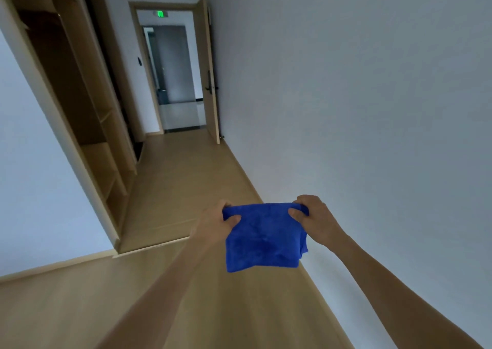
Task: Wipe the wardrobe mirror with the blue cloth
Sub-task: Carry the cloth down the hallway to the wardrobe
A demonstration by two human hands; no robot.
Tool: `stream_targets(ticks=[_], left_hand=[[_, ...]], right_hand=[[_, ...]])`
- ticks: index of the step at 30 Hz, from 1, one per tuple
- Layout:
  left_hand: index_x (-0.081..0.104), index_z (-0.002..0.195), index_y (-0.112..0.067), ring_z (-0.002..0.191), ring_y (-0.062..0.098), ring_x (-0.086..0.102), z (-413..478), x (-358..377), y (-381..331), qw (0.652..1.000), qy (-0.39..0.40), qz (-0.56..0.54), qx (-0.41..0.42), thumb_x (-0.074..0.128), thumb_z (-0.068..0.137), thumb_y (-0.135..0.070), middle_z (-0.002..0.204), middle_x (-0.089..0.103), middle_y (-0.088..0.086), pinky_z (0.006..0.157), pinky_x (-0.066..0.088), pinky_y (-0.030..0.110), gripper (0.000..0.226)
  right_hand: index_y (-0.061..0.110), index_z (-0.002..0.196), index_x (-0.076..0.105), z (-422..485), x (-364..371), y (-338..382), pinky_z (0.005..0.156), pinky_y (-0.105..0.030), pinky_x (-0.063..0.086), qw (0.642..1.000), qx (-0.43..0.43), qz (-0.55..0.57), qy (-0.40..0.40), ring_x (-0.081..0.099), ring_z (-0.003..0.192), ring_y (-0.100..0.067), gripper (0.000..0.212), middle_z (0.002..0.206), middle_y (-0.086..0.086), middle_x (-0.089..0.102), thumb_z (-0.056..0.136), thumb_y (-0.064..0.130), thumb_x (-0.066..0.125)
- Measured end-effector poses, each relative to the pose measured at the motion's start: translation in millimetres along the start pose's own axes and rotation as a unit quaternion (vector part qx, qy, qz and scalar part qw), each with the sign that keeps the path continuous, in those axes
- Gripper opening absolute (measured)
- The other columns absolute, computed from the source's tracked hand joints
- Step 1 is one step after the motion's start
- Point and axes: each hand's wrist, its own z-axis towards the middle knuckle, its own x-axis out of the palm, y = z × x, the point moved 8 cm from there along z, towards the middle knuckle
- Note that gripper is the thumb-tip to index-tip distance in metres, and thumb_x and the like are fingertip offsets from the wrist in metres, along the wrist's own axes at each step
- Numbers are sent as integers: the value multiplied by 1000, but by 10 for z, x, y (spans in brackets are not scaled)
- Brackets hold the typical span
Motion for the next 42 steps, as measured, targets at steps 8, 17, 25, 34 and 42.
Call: stream_targets(ticks=[8,17,25,34,42], left_hand=[[55,115,-22,89,14,69,577,-373,499,981,-42,-186,-30,61,102,-37,101,69,-2,71,54,25,21],[49,108,-24,98,23,66,1612,-901,1030,941,-102,-319,-51,51,105,-43,107,64,3,85,59,41,19],[55,110,-20,100,24,69,2246,-1297,1574,912,-122,-382,-84,54,103,-48,110,68,5,87,61,46,29],[68,112,-18,85,15,78,2893,-1440,2142,872,-73,-452,-173,71,94,-43,94,80,-3,72,59,31,30],[54,122,-21,108,24,69,3927,-1583,2493,844,-82,-493,-196,77,90,-10,119,70,3,78,58,35,41]], right_hand=[[22,112,62,773,460,325,72,-19,46,985,17,174,9,62,97,-9,16,111,9,64,100,31,58],[17,122,66,1862,1178,741,98,-41,53,925,45,375,52,67,114,-20,37,121,0,71,95,42,64],[18,133,57,2494,1966,1101,96,-43,55,912,27,382,146,68,114,-21,42,126,-1,70,92,20,68],[30,121,63,3498,2524,1352,91,-39,57,913,21,382,140,71,106,-15,31,116,6,73,93,42,67],[23,120,68,4817,2968,1346,100,-49,53,891,84,389,219,71,108,-24,47,115,-3,74,84,52,75]])
